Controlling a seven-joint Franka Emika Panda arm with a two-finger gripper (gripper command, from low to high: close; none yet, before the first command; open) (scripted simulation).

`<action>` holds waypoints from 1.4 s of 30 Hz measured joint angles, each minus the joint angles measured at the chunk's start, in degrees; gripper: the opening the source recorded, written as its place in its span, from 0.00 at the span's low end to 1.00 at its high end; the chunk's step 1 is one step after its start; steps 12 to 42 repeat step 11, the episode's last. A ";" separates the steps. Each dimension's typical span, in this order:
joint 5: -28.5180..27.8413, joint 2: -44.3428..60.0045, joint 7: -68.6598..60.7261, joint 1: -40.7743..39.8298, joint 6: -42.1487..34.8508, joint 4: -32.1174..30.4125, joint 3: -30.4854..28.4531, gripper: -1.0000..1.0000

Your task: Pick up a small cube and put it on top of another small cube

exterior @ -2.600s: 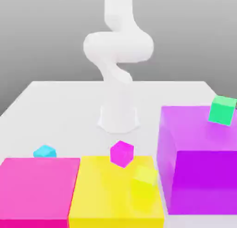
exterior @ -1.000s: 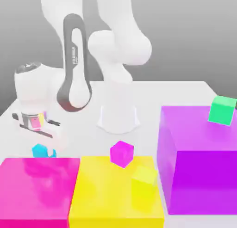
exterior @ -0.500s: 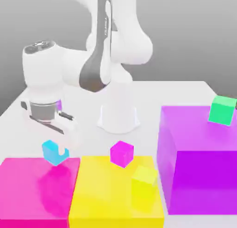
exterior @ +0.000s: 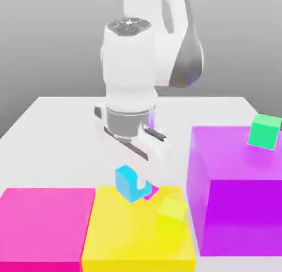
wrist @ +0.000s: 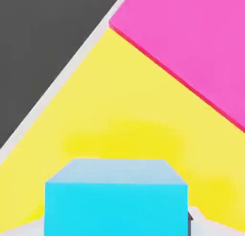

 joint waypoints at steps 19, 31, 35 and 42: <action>-3.15 7.66 10.61 1.71 7.35 -0.03 3.60 1.00; -3.15 7.66 10.61 1.71 7.35 -0.03 3.60 1.00; -3.15 7.66 10.61 1.71 7.35 -0.03 3.60 1.00; -3.15 7.66 10.61 1.71 7.35 -0.03 3.60 1.00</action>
